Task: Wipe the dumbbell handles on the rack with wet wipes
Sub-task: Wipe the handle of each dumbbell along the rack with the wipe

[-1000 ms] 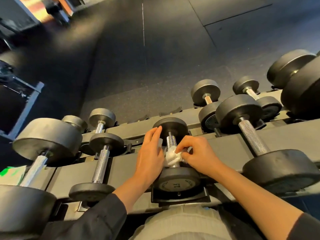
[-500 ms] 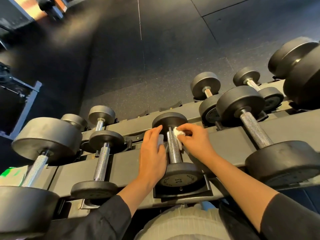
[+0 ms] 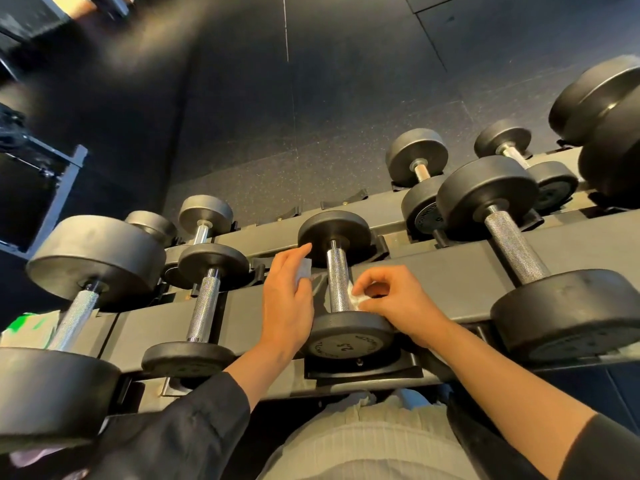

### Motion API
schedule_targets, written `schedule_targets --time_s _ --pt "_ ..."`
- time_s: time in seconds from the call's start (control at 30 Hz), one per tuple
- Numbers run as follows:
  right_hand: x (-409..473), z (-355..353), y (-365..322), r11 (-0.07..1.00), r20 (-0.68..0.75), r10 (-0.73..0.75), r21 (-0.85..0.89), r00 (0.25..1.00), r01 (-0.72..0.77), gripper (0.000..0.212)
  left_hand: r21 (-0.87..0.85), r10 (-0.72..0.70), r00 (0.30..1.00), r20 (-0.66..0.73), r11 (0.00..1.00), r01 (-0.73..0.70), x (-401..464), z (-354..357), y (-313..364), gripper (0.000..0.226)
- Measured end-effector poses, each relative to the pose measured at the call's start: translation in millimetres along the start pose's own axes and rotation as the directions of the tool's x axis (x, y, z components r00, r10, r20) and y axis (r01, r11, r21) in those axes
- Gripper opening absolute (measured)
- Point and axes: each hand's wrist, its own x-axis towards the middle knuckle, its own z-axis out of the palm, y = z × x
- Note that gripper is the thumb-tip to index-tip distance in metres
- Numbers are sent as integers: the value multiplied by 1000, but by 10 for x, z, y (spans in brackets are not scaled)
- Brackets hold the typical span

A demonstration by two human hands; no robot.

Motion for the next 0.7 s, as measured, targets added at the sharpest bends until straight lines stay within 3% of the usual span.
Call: schedule_targets --time_s 0.07,0.23,0.4,0.7 --pt "-61 -37 -44 1000 52 28 0 998 -28 21 -9 -12 1000 -5 1000 12 -4 0 -23 41" --pt "138 10 -82 998 -320 -52 -46 946 39 24 -19 -3 1000 -11 1000 3 -17 2 -28 40" --pt "225 107 -147 974 -205 -97 -219 974 51 24 -39 4 1000 -18 999 -5 -20 7 -31 41" --pt "-33 82 -411 957 31 86 -279 996 -74 21 -105 8 1000 -13 994 -9 -14 27 -77 43"
